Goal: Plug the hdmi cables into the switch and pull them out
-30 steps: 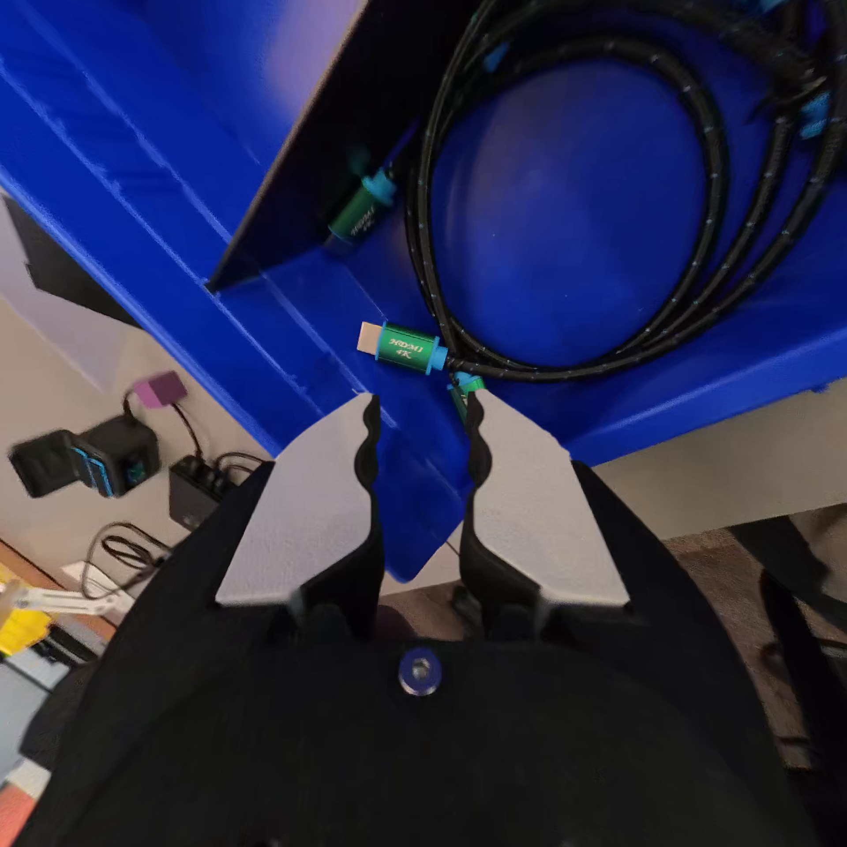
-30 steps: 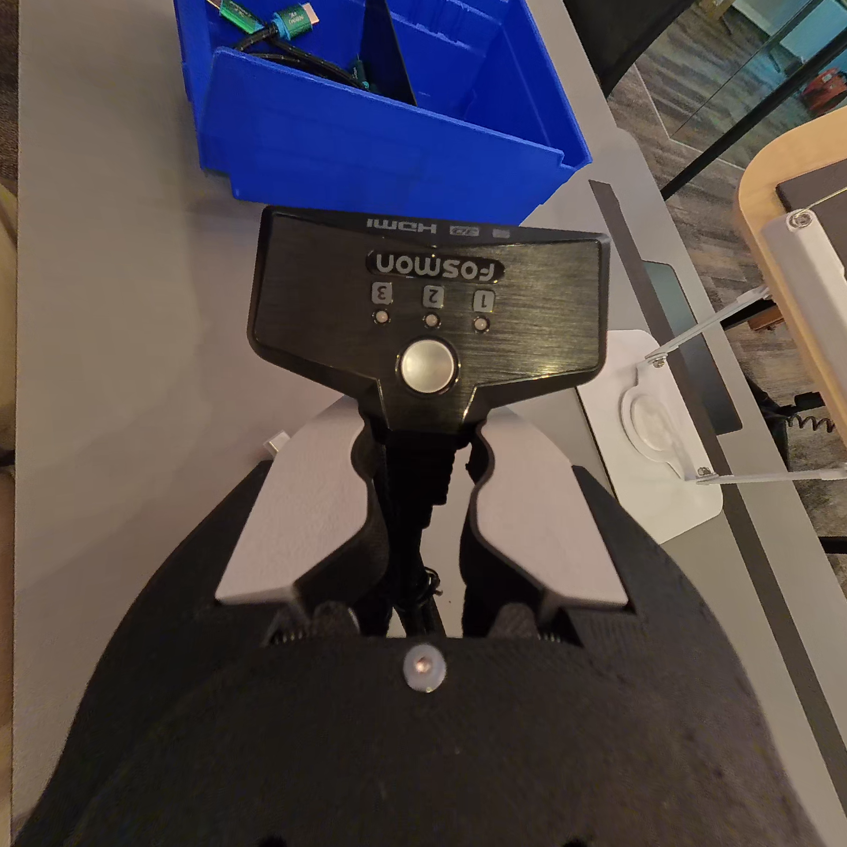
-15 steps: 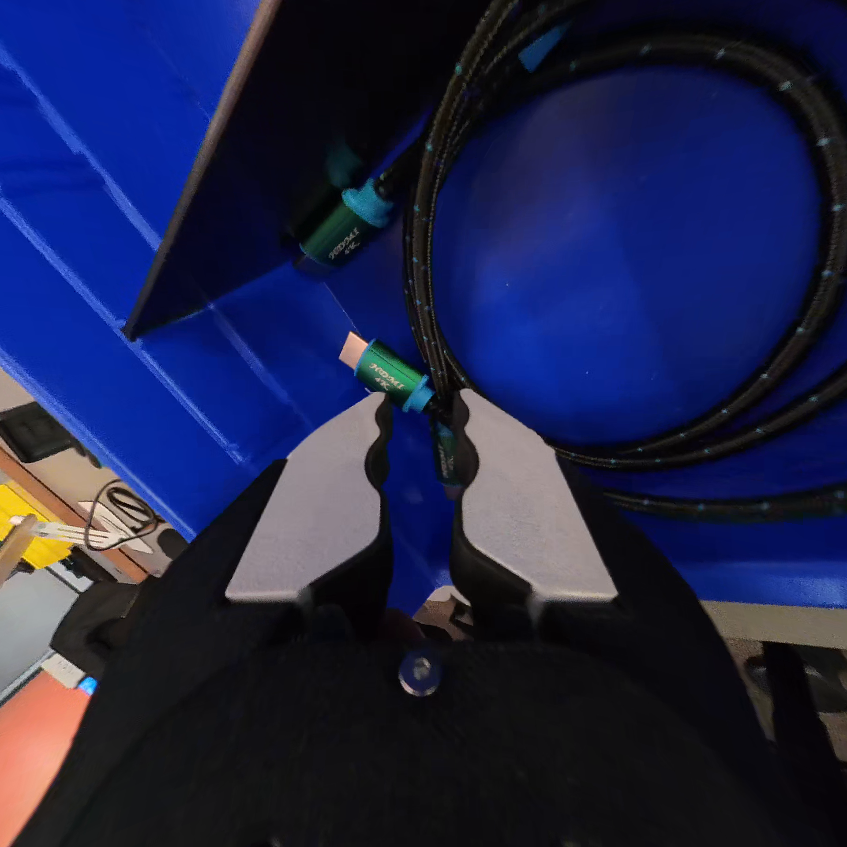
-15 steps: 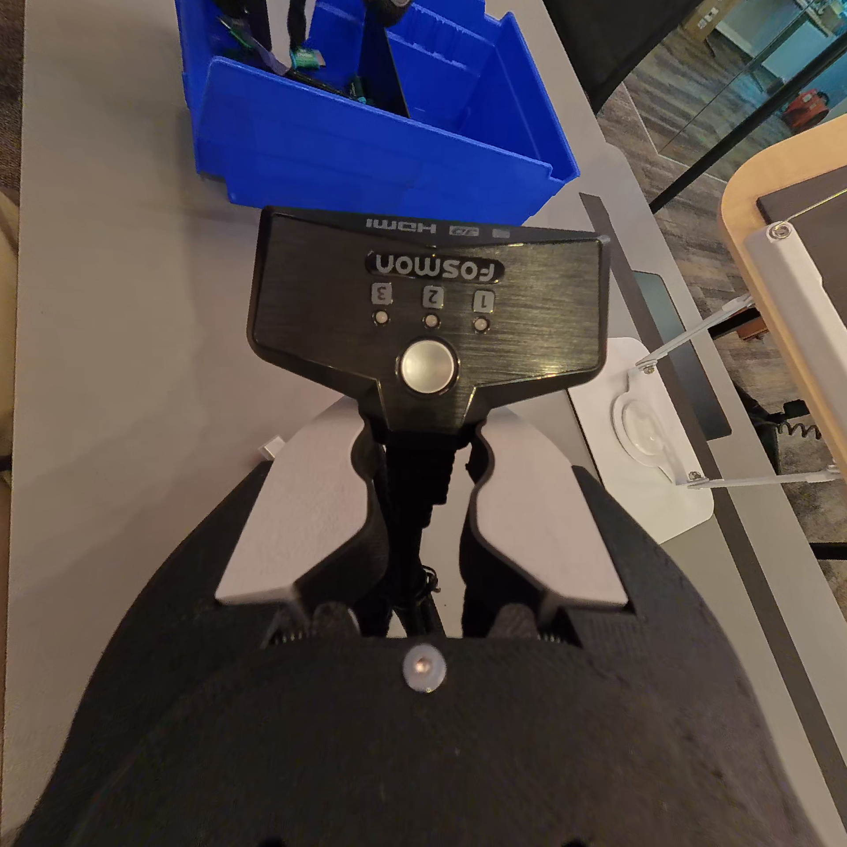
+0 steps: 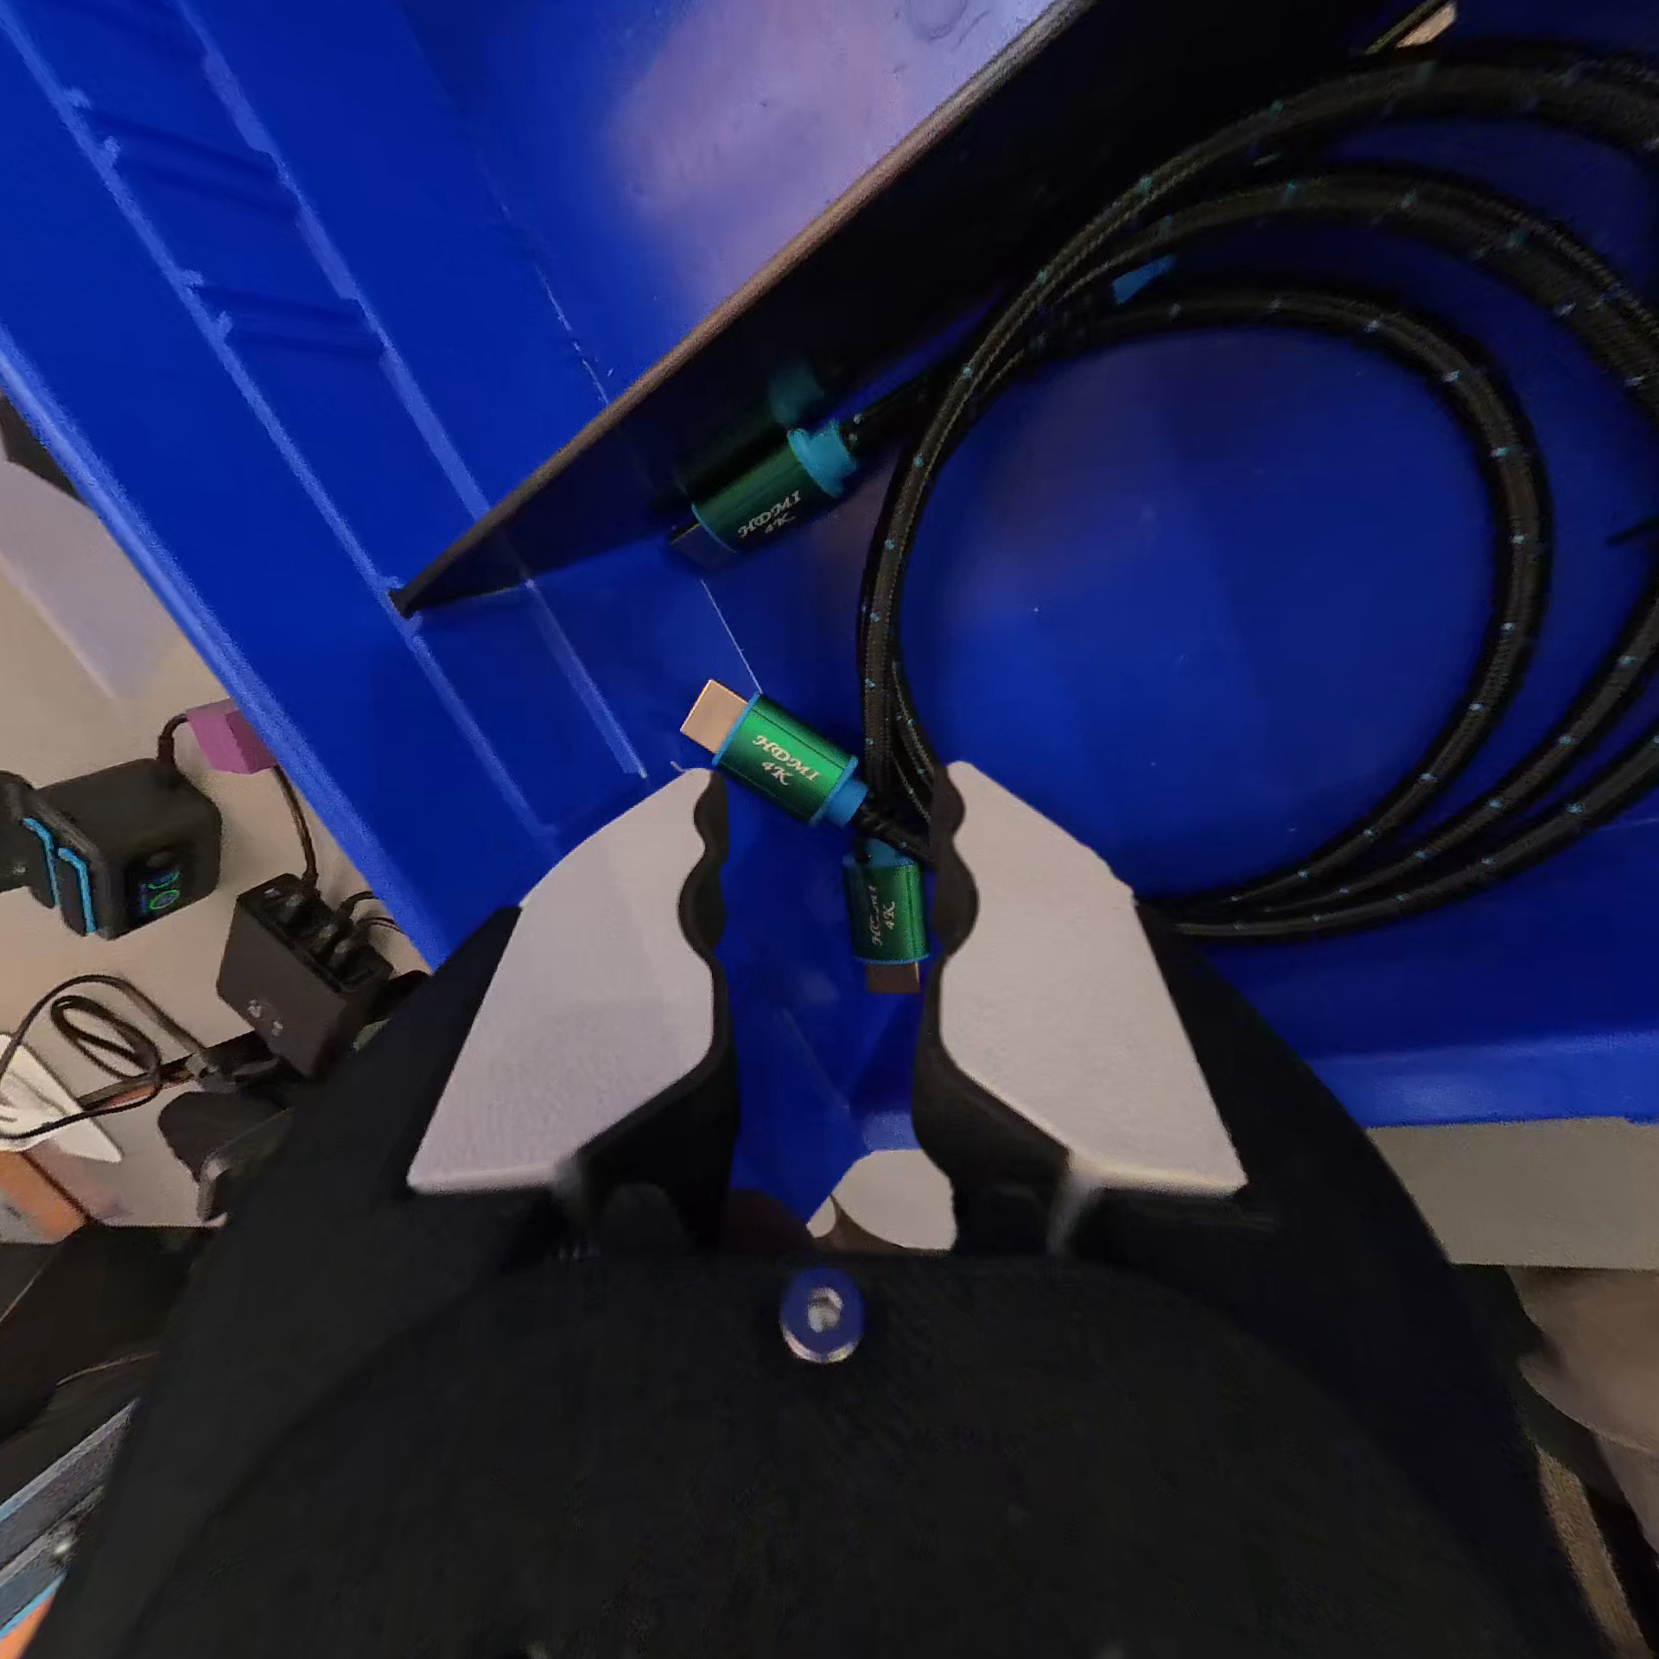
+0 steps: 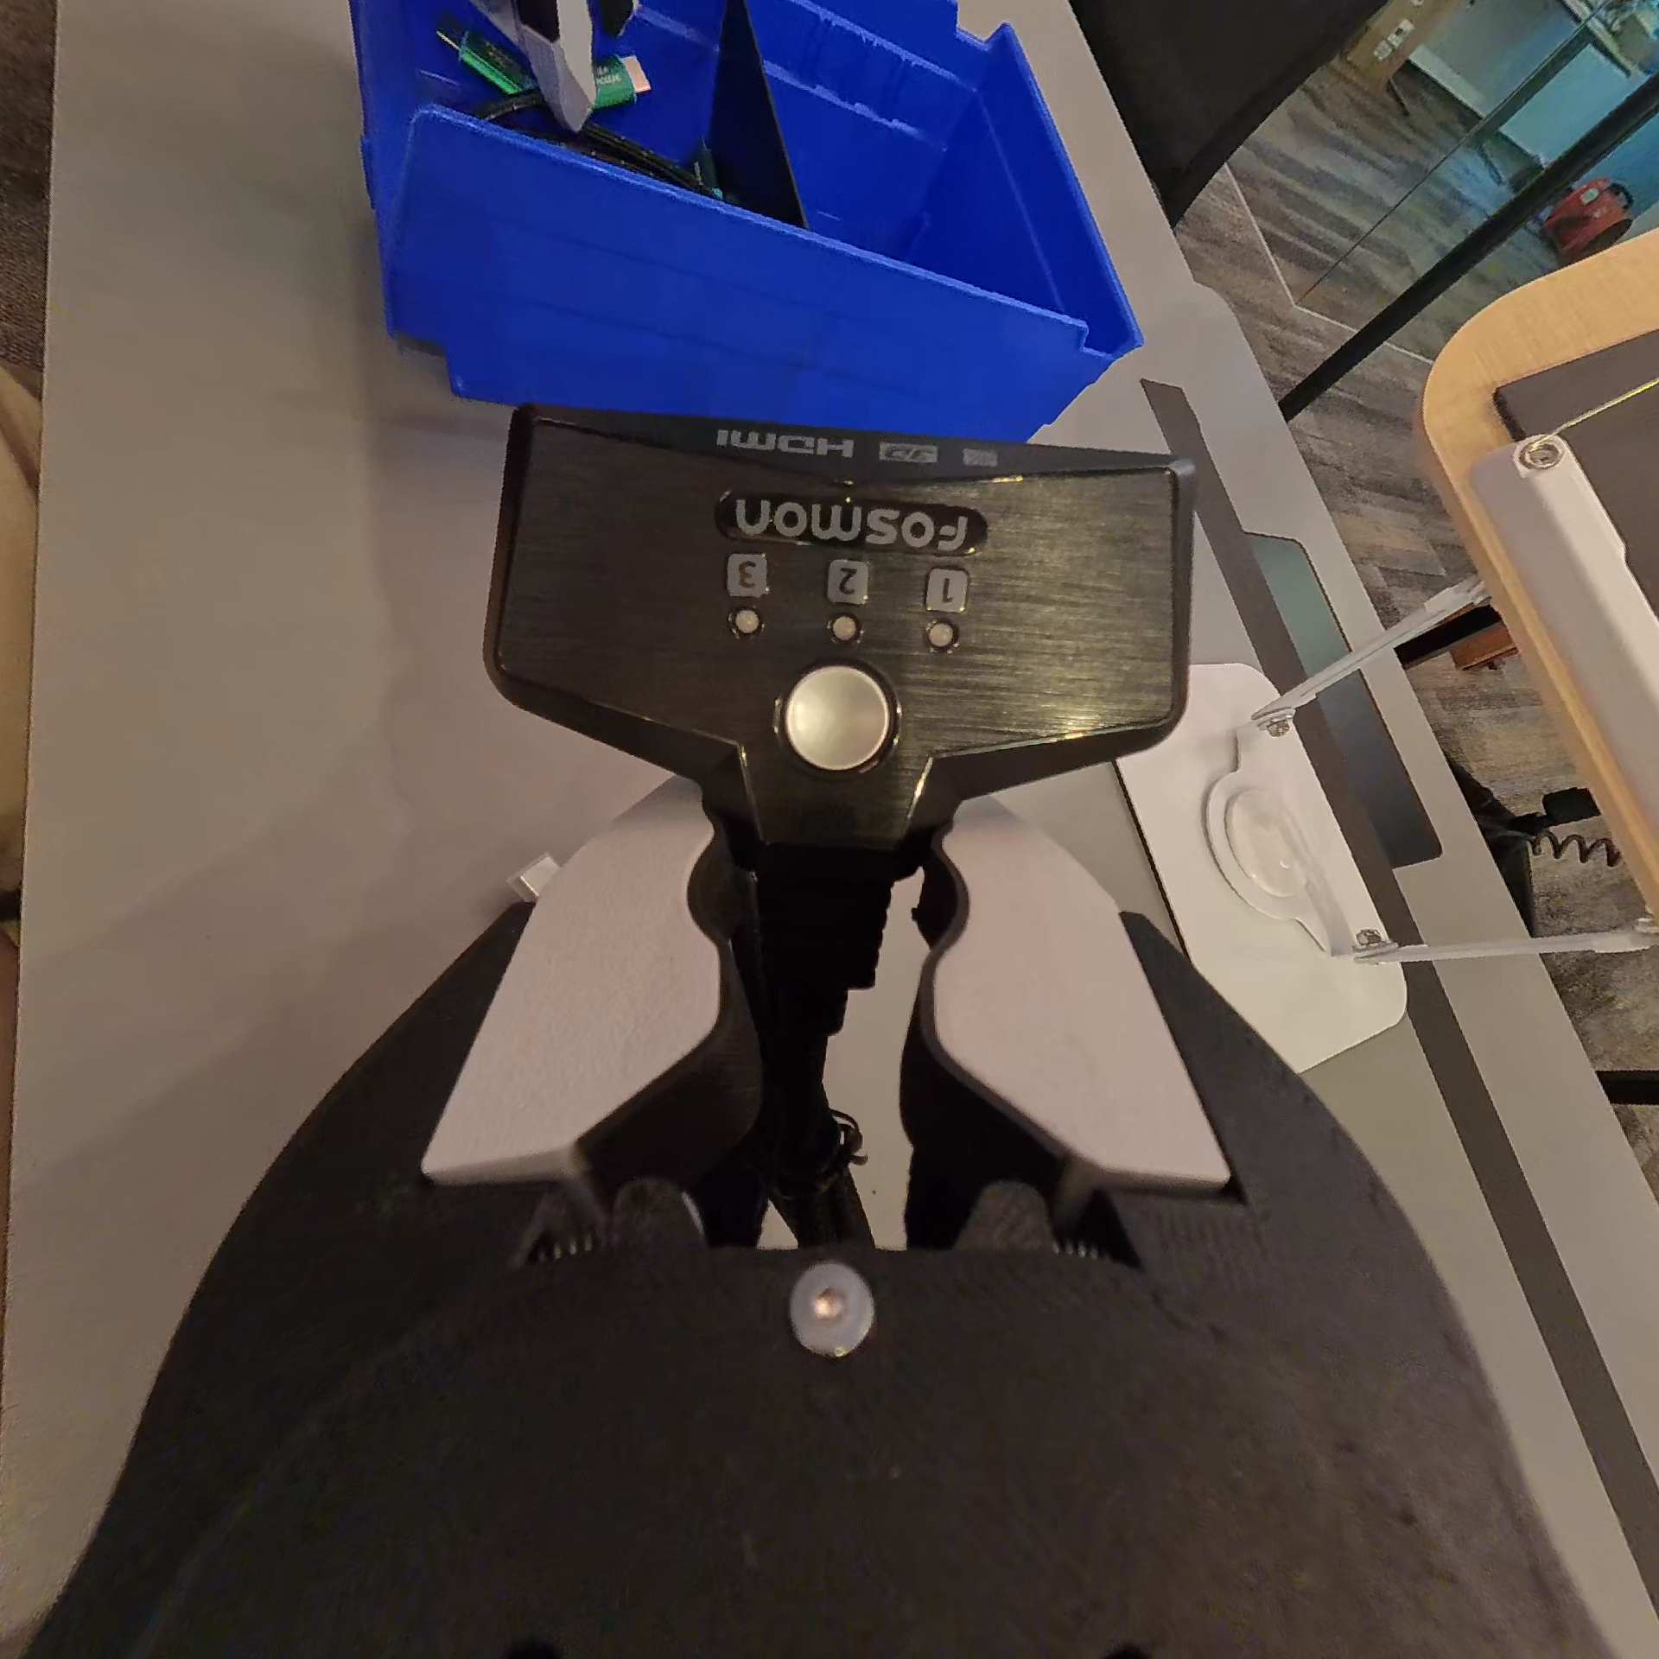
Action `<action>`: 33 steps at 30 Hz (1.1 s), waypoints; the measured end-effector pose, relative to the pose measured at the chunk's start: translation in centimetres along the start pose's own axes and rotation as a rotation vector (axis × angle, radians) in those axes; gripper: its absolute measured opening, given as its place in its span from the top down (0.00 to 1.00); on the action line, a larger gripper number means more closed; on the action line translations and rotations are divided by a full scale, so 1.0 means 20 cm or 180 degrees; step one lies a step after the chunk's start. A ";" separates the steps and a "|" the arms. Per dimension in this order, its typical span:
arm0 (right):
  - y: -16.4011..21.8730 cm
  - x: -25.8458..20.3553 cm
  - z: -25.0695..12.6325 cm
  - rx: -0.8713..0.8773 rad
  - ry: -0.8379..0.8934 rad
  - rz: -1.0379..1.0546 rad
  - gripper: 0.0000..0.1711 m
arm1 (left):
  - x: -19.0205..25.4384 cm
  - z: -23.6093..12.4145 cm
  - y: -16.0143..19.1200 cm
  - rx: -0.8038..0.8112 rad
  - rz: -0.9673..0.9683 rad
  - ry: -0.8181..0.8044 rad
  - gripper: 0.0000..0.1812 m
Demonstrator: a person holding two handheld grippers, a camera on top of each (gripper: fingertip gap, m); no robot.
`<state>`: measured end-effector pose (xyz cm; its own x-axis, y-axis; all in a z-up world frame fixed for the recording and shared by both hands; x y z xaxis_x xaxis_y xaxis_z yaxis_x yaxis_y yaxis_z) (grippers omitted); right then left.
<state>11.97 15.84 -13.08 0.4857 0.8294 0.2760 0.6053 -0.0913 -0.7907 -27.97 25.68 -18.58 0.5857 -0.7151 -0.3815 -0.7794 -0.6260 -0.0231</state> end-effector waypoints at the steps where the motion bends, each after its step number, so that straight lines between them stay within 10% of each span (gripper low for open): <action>1: 0.00 0.00 0.00 0.0001 -0.0003 -0.0004 0.79 | 0.01 0.01 -0.01 -0.0052 0.0028 -0.0012 0.77; 11: -0.01 0.00 -0.01 0.0012 0.0011 -0.0015 0.79 | 0.06 0.08 -0.04 -0.0437 0.0091 -0.0049 0.83; 33: 0.00 0.01 -0.01 0.0019 0.0011 -0.0014 0.79 | 0.12 -0.14 -0.14 0.1289 0.1275 -0.0320 0.90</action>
<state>12.18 15.83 -12.86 0.4853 0.8278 0.2814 0.6036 -0.0844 -0.7928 -23.73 24.81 -16.94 0.2187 -0.8264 -0.5188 -0.9706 -0.1294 -0.2030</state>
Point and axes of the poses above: each gripper's, where its closed fingertips meet, z out along the fingers, y out of its underside, x = y × z across the jaws, the point moved 9 cm from there along -z, back along the fingers, and after that the axes turned 10 degrees about z, right-handed, at the moved point
